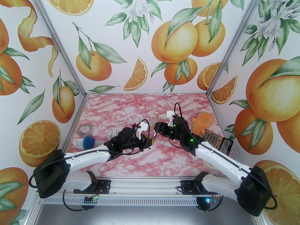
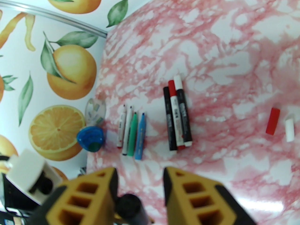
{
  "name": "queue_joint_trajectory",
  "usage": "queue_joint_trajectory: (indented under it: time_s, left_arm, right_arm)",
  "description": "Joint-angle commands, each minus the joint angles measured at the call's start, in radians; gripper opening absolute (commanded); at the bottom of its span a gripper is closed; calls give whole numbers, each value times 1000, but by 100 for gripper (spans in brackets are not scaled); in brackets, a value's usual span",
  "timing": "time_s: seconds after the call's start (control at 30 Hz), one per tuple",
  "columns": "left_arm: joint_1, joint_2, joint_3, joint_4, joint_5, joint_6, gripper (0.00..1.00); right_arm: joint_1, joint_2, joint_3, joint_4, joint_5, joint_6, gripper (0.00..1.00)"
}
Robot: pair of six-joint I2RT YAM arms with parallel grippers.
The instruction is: Open the pen caps
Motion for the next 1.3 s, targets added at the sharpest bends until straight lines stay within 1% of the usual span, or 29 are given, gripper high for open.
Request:
queue_joint_trajectory:
  time_s: [0.0,0.3,0.57,0.8,0.9,1.0,1.27]
  left_arm:
    - [-8,13,38,4,21,10,10]
    - [-16,33,50,4,29,11,10]
    - [-21,41,54,6,23,8,9]
    - [-22,38,56,4,19,8,9]
    - [-22,35,56,1,19,10,9]
    - [-24,35,56,1,18,10,9]
    - [-24,34,51,4,15,10,9]
  right_arm:
    - [-4,11,14,21,-25,-4,36]
    - [-4,10,9,24,-28,-6,28]
    - [-4,10,3,22,-27,-4,27]
    - [-4,17,4,11,-20,-13,24]
    - [-3,20,5,-1,-10,-16,28]
    - [-4,20,3,-2,-6,-18,29]
    - [-4,23,5,-7,-5,-20,24]
